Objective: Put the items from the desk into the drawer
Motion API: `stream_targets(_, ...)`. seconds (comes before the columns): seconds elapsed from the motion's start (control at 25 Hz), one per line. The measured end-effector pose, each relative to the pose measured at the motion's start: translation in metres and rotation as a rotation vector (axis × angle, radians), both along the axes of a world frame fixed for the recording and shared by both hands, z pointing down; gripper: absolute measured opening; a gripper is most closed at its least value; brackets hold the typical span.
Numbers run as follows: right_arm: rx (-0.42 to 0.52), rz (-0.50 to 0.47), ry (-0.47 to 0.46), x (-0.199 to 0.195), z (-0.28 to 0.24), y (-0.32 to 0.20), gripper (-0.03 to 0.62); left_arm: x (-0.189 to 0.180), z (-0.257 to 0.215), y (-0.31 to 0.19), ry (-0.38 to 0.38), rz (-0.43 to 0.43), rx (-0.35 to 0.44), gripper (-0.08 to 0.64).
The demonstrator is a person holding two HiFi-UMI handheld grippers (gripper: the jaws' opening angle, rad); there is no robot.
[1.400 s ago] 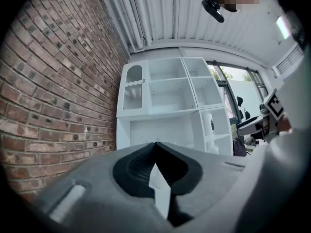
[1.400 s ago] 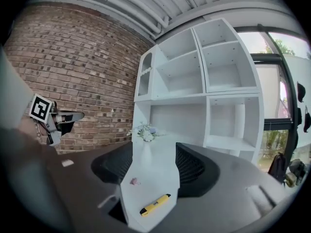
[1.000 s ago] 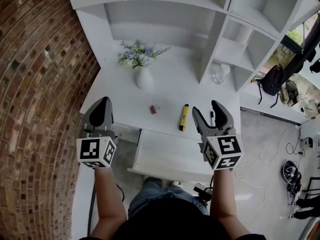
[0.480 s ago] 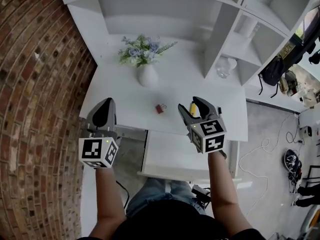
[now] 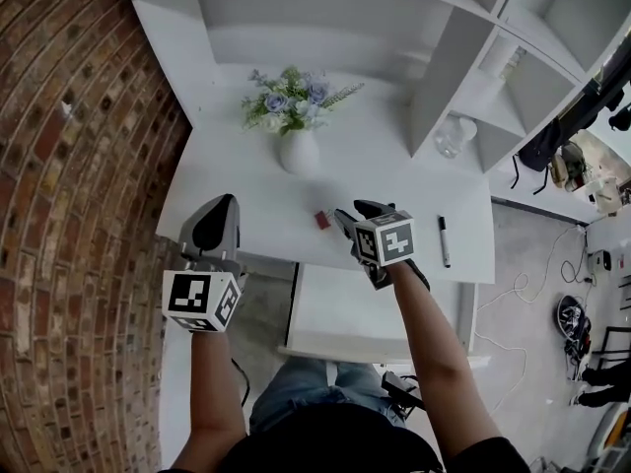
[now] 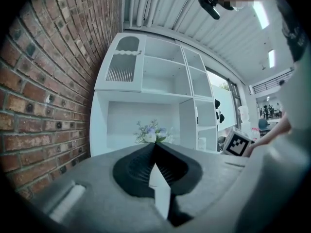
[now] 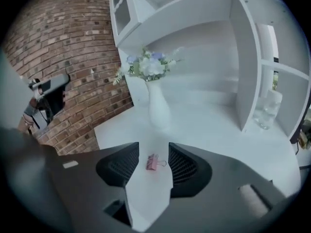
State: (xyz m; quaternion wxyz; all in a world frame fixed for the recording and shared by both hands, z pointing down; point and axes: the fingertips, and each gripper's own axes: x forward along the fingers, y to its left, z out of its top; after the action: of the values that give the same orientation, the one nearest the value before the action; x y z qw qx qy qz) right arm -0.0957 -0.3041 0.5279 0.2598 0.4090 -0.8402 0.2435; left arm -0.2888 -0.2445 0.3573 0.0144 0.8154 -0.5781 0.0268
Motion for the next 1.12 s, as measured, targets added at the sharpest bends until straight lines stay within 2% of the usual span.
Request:
stream_targets(0.12, -0.069, -0.012, 0.046, -0.006, 0.029, -0.005, 0.195, 0.000, 0.007, -0.006, 0.005, 0.012, -0.012, 0.004)
stream_targets(0.4, -0.203, 0.003, 0.059, -0.020, 0.078, -0.017, 0.166, -0.004, 0.018, -0.012, 0.018, 0.019, -0.033, 0.005)
stream_targets(0.56, -0.255, 0.036, 0.001, -0.026, 0.090, -0.020, 0.134, -0.005, 0.026, -0.009, -0.026, 0.029, -0.053, 0.005)
stream_targets(0.6, -0.263, 0.048, -0.031, -0.027, 0.089, -0.021, 0.105, -0.005, 0.028, -0.008, -0.033, 0.031, -0.057, 0.005)
stream_targets(0.64, -0.271, 0.056, -0.066, -0.029, 0.087, -0.022, 0.036, -0.006, 0.030, -0.007, -0.035, 0.032, -0.061, 0.004)
stream_targets(0.68, -0.280, 0.060, -0.100, -0.032, 0.085, -0.021, 0.027, -0.007, 0.031, -0.007, -0.034, 0.031, -0.063, 0.004)
stream_targets(0.76, -0.294, 0.052, -0.137, -0.036, 0.082, -0.018, 0.018, -0.008, 0.033, -0.006, -0.029, 0.028, -0.068, 0.005)
stream_targets(0.92, -0.288, 0.010, -0.133, -0.039, 0.075, -0.008, 0.018, -0.004, 0.033, -0.004, -0.023, 0.039, -0.067, 0.003)
stream_targets(1.12, -0.233, -0.027, -0.158, -0.037, 0.045, 0.007, 0.018, 0.003, 0.026, 0.000, -0.014, 0.035, -0.047, 0.005)
